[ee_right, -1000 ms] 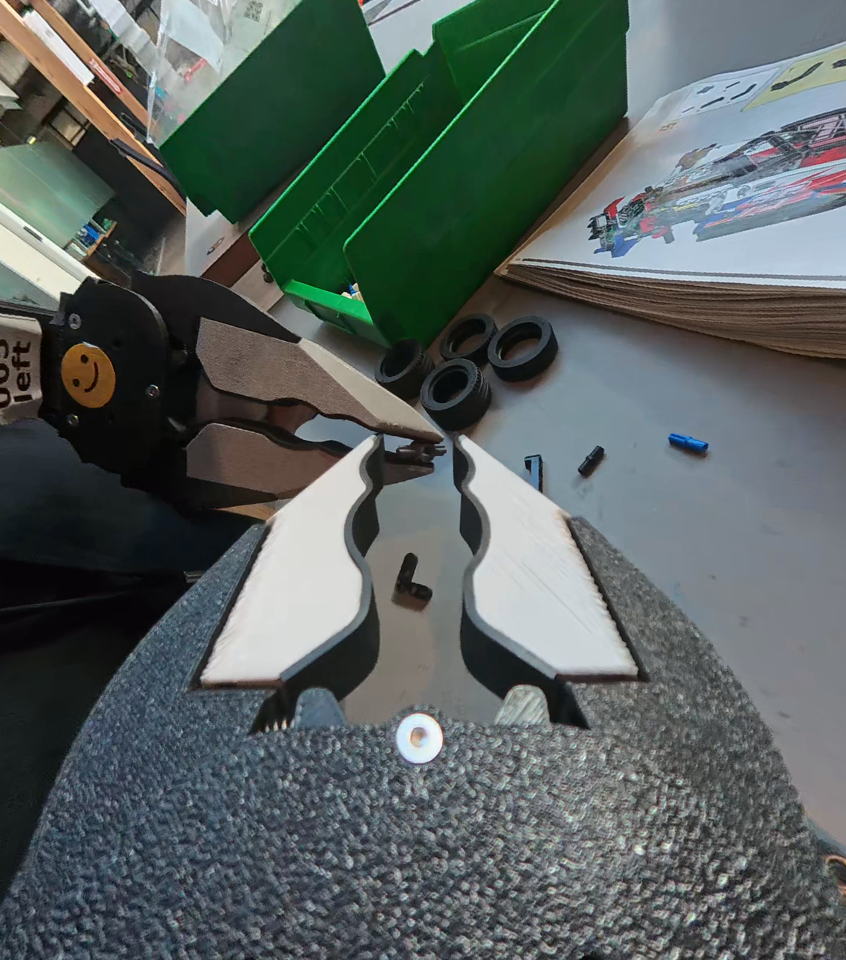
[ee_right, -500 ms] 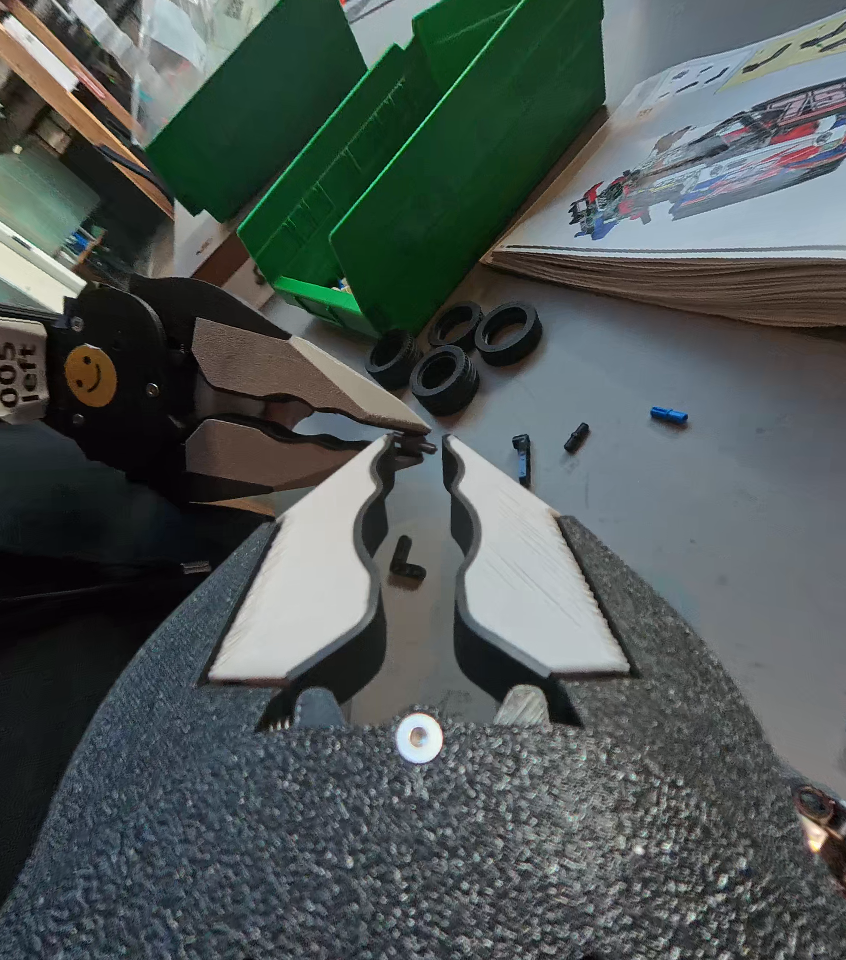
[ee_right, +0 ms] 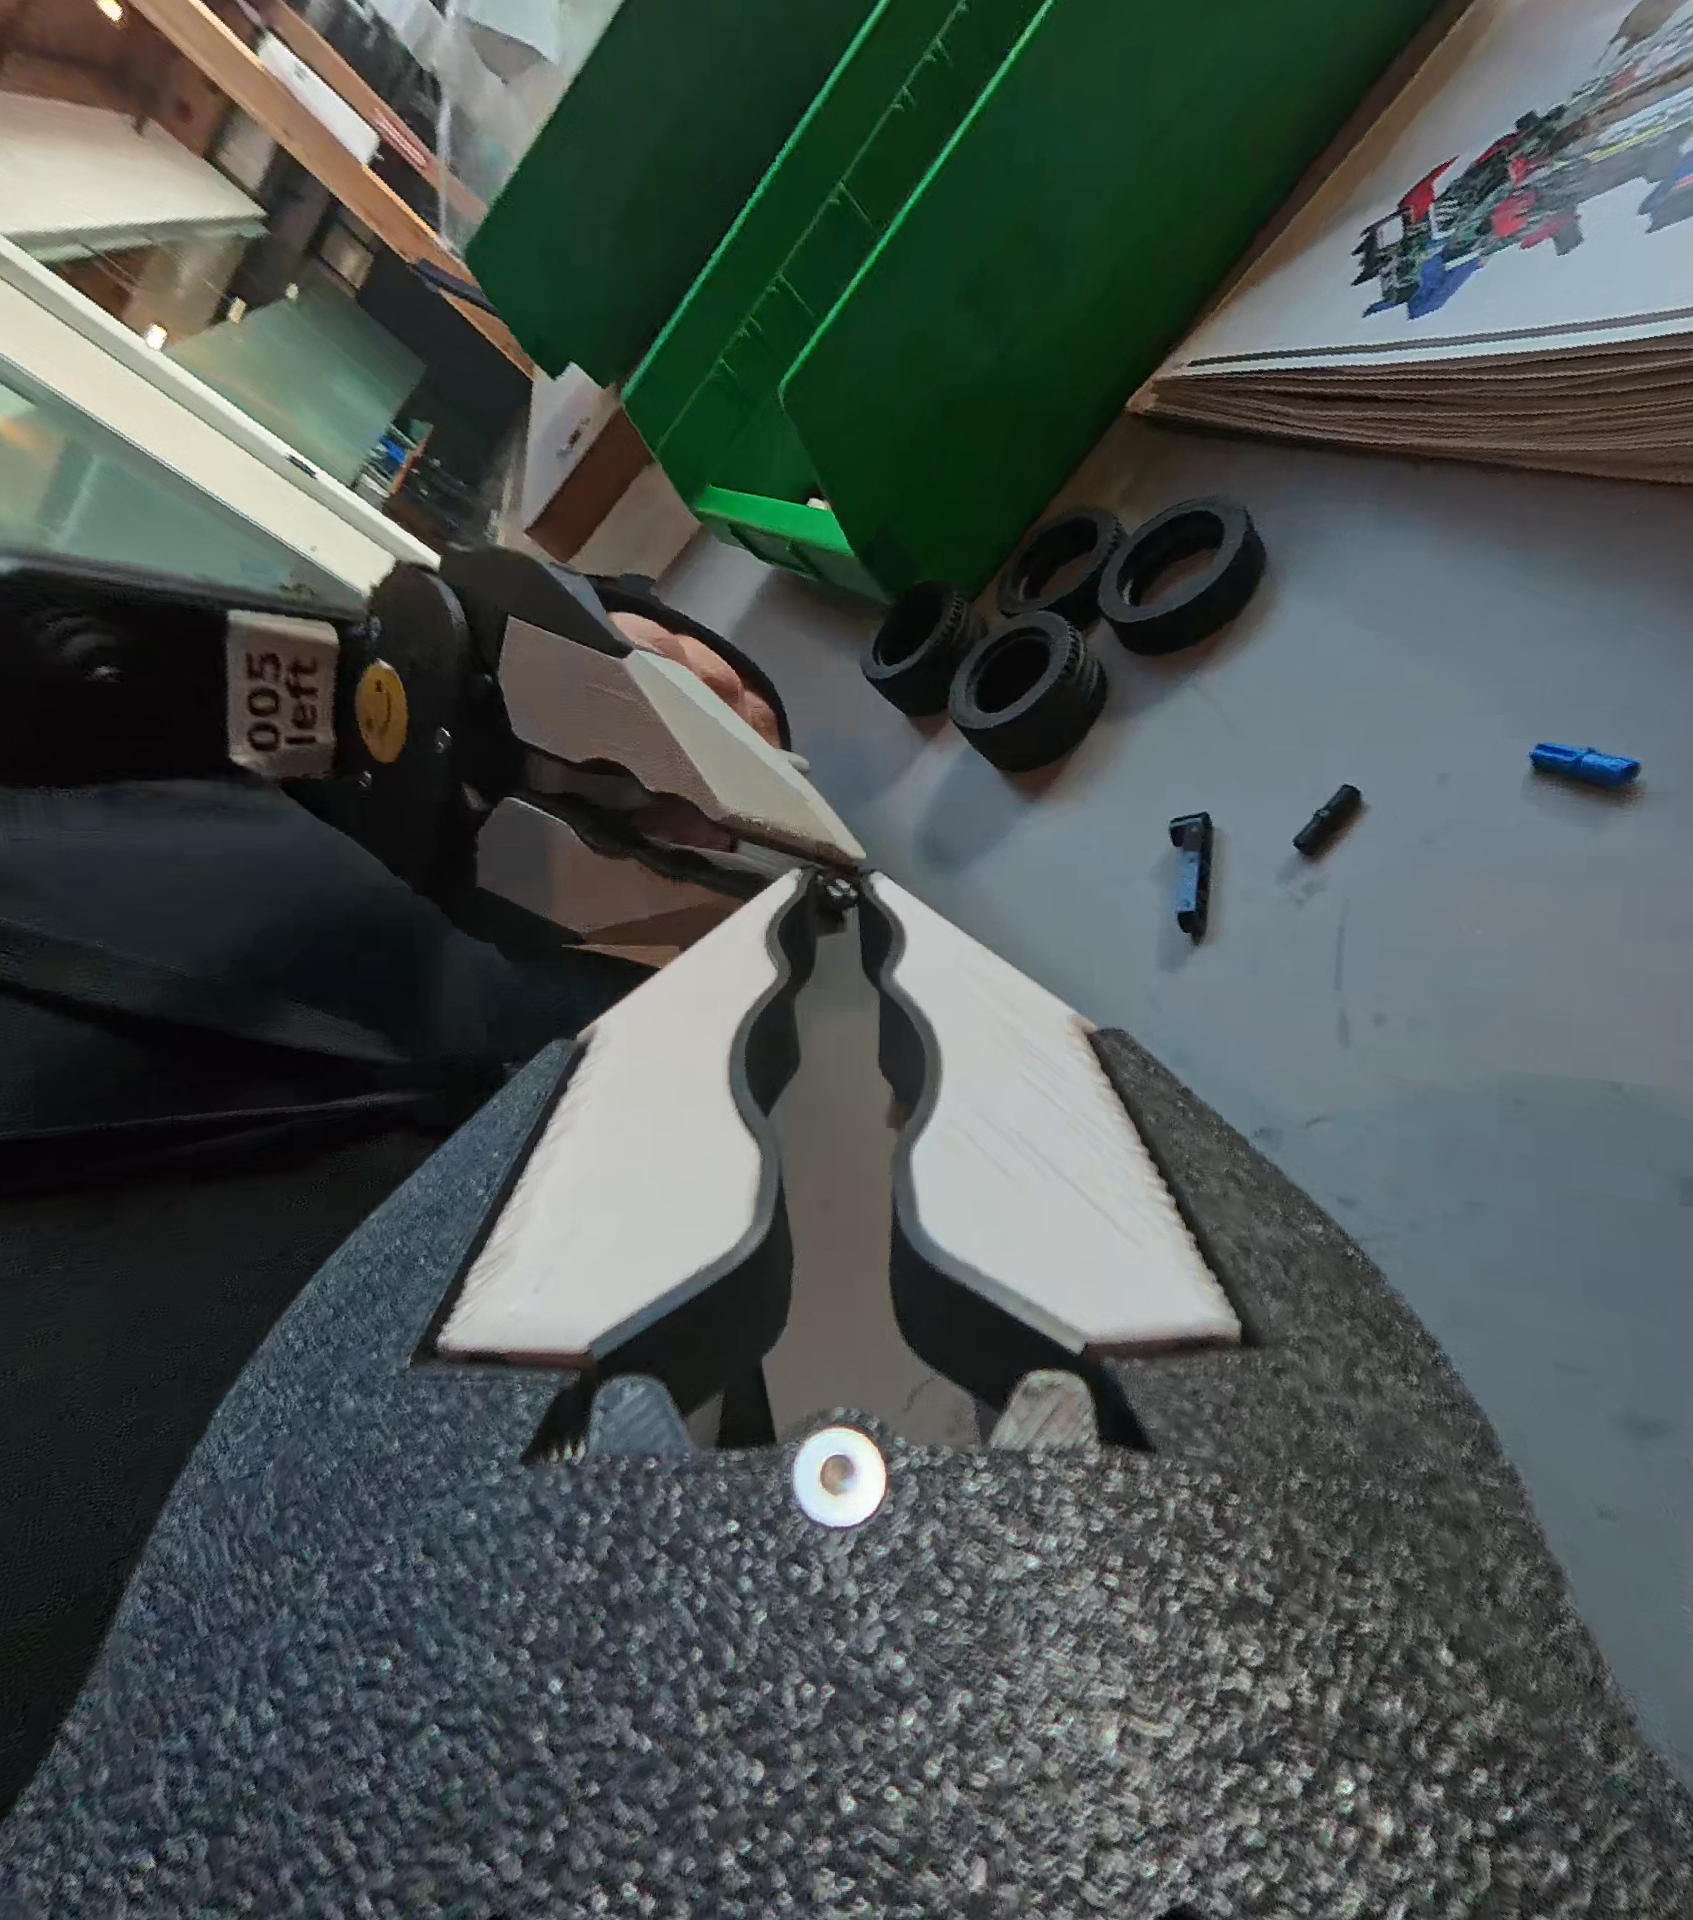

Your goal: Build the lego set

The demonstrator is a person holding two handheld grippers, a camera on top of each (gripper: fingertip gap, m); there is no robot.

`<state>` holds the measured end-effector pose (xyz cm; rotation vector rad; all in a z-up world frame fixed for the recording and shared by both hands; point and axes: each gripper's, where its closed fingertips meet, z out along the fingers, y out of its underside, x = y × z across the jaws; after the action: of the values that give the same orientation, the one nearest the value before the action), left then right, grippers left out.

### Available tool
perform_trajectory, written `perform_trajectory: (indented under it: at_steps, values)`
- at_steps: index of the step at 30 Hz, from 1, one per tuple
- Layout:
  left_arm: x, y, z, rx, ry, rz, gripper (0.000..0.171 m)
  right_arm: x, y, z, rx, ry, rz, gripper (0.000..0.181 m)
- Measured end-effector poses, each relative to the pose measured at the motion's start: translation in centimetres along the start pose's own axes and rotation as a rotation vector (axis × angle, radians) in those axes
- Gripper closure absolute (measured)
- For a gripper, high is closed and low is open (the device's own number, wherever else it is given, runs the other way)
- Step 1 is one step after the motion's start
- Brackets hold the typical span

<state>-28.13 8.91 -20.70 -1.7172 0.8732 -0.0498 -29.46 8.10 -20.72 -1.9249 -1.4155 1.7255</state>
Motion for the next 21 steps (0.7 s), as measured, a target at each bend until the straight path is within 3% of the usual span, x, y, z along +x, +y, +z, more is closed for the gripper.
perform_trajectory:
  at_steps: [5,9,16,21]
  values:
    - [2.9,4.3,-0.7,-0.215,0.307,-0.251,0.146,1.8,2.4,-0.4,-0.123,0.192,-0.067,0.175]
    - [5.2,5.7,-1.6,-0.276,0.498,-0.371,0.143,2.5,4.7,-0.3,-0.215,0.281,-0.113,0.174]
    - [5.9,6.6,-1.0,-0.343,0.513,-0.202,0.144,2.2,6.8,0.4,-0.300,0.342,-0.188,0.174]
    - [6.1,6.9,-0.7,-0.355,0.543,-0.145,0.157,2.1,6.8,0.7,-0.295,0.346,-0.163,0.174]
